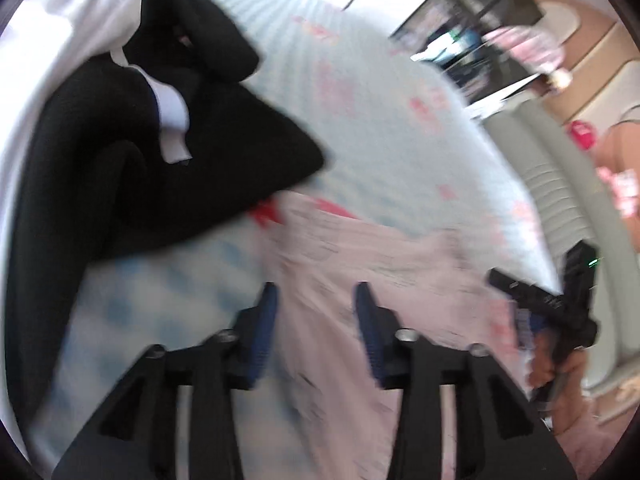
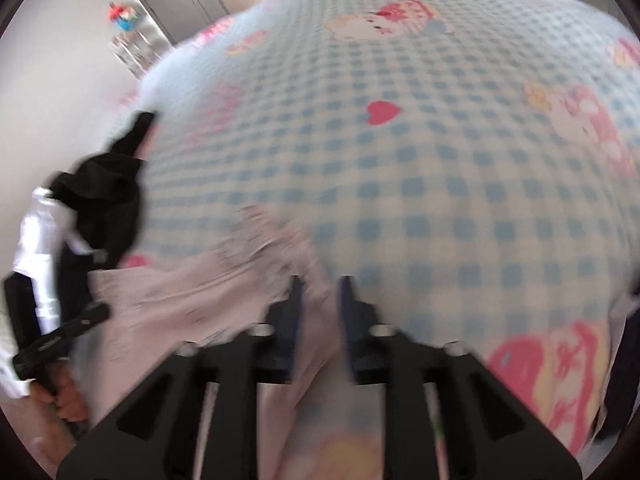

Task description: Fold clothes

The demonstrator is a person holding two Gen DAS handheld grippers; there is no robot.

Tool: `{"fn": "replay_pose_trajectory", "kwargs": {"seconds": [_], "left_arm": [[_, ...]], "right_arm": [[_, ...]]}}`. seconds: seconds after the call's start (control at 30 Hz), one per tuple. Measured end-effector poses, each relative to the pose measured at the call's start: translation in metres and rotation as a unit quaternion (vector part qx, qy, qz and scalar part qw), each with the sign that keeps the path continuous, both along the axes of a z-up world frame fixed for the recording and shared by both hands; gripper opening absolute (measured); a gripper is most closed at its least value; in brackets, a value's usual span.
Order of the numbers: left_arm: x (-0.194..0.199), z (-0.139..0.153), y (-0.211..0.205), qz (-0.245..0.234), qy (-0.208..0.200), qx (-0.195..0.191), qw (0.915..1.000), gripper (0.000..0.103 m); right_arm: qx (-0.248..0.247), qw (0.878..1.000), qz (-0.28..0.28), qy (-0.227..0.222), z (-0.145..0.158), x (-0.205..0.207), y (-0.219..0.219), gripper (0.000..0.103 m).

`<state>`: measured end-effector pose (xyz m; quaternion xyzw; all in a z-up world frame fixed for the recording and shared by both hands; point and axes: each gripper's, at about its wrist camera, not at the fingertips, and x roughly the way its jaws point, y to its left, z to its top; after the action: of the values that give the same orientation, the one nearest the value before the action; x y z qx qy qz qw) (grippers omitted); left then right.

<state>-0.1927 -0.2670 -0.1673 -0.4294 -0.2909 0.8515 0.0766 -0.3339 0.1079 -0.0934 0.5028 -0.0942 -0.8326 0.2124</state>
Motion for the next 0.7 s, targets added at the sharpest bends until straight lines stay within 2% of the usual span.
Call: {"fn": "replay_pose_trajectory", "kwargs": {"seconds": [0.07, 0.17, 0.27, 0.3, 0.43, 0.53, 0.57, 0.6, 0.67, 0.7], "left_arm": [[0.021, 0.006, 0.013, -0.004, -0.005, 0.023, 0.9997, 0.048], [0.055, 0.008, 0.035, -0.001, -0.02, 0.012, 0.9997, 0.048], [0.088, 0.005, 0.059, 0.007, -0.046, -0.006, 0.9989, 0.048], [0.1, 0.003, 0.065, 0.014, -0.055, -0.007, 0.9984, 0.048], [0.144, -0.003, 0.075, 0.051, -0.056, 0.006, 0.9971, 0.048], [0.175, -0.013, 0.08, 0.061, -0.066, 0.06, 0.9942, 0.06], [0.182, -0.02, 0.084, 0.059, -0.08, 0.079, 0.9919, 0.061], [0.19, -0.027, 0.091, 0.056, -0.094, 0.089, 0.99, 0.061], [0.197, -0.034, 0.106, 0.046, -0.091, 0.078, 0.9917, 0.059], [0.199, -0.031, 0.115, 0.037, -0.086, 0.057, 0.9939, 0.056]], "right_arm": [[-0.012, 1.0, 0.011, 0.004, 0.012, 0.03, 0.006, 0.031], [-0.03, 0.999, 0.029, -0.011, 0.021, 0.08, 0.012, 0.032], [-0.052, 0.997, 0.04, -0.05, 0.012, 0.131, 0.014, 0.037], [-0.055, 0.996, 0.042, -0.06, 0.008, 0.147, 0.015, 0.042], [-0.044, 0.995, 0.039, -0.083, -0.013, 0.201, 0.016, 0.048], [-0.057, 0.993, 0.039, -0.099, -0.029, 0.229, 0.016, 0.057], [-0.055, 0.992, 0.047, -0.1, -0.033, 0.234, 0.013, 0.058], [-0.053, 0.992, 0.055, -0.1, -0.038, 0.24, 0.009, 0.058], [-0.05, 0.991, 0.072, -0.102, -0.047, 0.25, 0.002, 0.054], [-0.048, 0.991, 0.08, -0.095, -0.045, 0.255, 0.0, 0.041]]}}
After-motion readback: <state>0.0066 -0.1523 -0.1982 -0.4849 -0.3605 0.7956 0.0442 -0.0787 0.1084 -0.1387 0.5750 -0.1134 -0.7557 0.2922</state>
